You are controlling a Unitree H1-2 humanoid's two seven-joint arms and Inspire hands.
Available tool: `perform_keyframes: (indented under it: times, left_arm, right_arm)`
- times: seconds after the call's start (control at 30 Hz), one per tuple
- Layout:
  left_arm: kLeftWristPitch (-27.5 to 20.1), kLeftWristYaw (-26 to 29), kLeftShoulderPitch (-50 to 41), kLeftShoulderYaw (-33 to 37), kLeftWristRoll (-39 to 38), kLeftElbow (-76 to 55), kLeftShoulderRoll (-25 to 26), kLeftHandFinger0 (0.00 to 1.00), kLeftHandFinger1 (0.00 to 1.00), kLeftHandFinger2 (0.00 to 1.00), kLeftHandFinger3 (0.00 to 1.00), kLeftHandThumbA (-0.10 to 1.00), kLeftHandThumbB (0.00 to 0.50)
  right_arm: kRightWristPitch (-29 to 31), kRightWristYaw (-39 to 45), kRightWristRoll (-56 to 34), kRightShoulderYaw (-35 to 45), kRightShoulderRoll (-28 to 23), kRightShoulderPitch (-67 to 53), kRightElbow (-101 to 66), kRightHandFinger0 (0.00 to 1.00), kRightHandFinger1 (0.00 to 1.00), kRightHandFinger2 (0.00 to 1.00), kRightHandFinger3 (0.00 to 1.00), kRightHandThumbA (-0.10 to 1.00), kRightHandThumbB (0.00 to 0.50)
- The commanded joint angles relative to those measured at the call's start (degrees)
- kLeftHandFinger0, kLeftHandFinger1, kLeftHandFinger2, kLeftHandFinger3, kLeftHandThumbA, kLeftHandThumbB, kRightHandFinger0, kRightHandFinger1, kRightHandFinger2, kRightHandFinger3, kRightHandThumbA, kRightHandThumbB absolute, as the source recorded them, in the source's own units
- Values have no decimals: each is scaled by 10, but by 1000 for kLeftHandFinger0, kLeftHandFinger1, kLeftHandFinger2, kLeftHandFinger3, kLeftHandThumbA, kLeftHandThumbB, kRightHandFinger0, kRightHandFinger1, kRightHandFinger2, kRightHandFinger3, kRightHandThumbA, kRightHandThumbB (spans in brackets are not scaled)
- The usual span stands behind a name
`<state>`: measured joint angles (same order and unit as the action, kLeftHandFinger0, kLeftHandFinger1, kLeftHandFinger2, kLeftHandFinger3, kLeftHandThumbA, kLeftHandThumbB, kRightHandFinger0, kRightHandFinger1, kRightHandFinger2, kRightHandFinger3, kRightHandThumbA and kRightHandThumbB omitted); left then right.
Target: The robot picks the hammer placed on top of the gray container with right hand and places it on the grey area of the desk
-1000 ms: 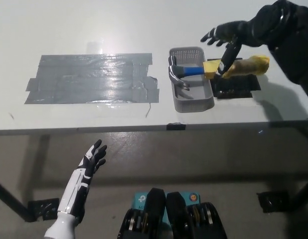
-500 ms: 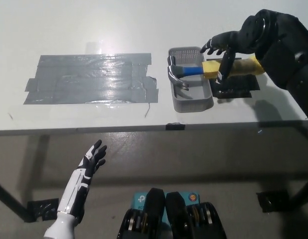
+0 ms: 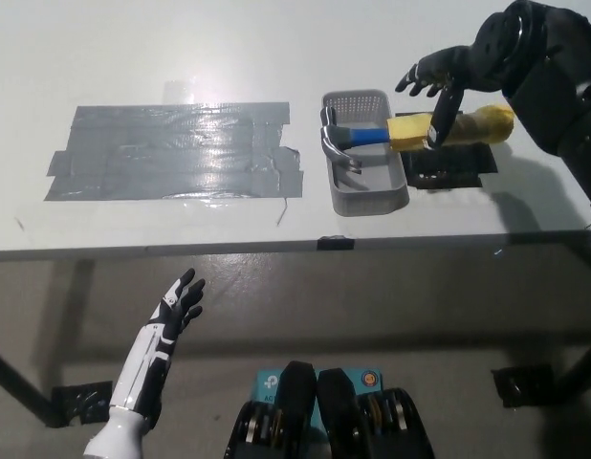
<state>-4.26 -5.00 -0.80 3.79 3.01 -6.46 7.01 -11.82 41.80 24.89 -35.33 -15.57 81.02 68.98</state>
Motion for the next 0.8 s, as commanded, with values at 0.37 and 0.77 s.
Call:
perform_keyframes:
  times: [0.37,0.77]
  left_arm:
    - [-15,-8,9,1,0,-14,7,1000,1000,1000,1000,1000,180]
    - [-11,-9,9,0,-1,-15,9,1000,1000,1000,1000,1000,195]
  right_arm:
    - [31,-12,25,7,-11,23,7,1000,1000,1000,1000,1000,298]
    - [44,-42,43,0,3,20,41,1000,1000,1000,1000,1000,345]
